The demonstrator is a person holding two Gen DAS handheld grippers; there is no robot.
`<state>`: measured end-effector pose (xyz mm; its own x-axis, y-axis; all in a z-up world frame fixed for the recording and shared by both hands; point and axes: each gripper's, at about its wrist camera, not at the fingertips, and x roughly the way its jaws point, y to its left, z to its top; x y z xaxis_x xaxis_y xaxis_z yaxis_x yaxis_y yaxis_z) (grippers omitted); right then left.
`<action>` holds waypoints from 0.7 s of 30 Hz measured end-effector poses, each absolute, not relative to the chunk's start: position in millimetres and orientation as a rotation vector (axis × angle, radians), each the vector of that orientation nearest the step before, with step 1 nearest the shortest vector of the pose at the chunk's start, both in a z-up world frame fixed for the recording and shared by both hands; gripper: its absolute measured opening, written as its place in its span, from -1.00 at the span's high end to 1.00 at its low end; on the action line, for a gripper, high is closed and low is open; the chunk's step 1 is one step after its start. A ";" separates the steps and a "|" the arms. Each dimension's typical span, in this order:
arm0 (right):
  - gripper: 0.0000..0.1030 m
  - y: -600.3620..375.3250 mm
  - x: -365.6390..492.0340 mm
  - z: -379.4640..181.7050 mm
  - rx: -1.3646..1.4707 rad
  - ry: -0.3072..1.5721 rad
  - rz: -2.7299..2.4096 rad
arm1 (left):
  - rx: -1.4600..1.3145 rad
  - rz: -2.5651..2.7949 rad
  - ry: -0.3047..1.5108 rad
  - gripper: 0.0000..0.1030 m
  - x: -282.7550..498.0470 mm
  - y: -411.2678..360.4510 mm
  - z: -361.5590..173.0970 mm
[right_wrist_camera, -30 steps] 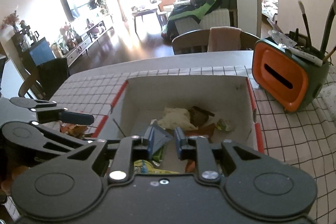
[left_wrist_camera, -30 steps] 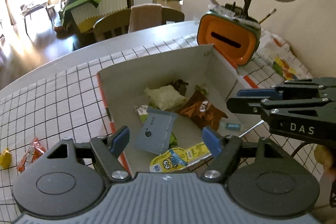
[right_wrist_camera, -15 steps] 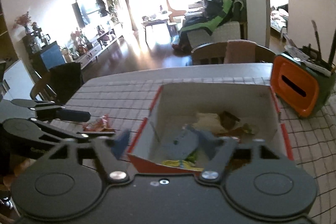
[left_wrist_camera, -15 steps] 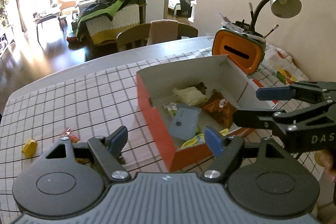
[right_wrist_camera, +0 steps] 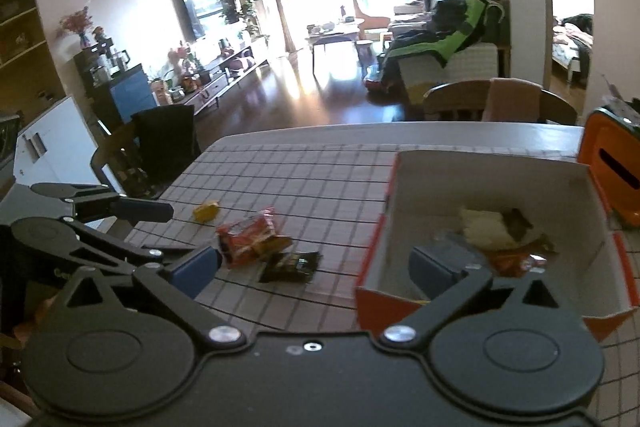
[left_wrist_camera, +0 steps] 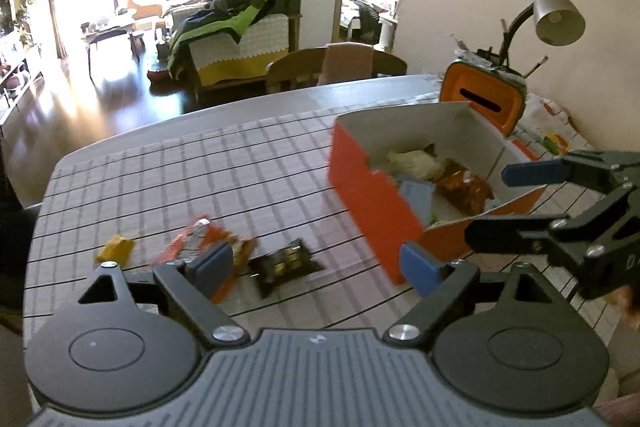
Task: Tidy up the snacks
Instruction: 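Withdraw both tools from the box back toward the snack pile, then grasp the silver-white packet with the left tool while the right tool grasps the black packet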
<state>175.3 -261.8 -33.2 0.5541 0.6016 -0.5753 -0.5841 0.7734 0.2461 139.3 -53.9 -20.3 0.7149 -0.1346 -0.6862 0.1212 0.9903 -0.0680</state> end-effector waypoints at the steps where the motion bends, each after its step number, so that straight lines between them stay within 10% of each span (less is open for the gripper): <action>1: -0.99 -257.6 174.5 -33.6 0.023 0.689 0.709 | -0.018 -0.140 0.765 -0.79 137.6 -45.7 -22.3; 21: -0.99 -131.2 212.0 -83.7 -0.356 0.810 0.859 | -0.005 -0.176 0.946 -0.79 160.1 69.1 -87.9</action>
<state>212.0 -131.2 -83.7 0.3868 0.5304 -0.7544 -0.7841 0.6197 0.0337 160.1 69.1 -87.9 0.5715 -0.1520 -0.8064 0.1473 0.9857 -0.0815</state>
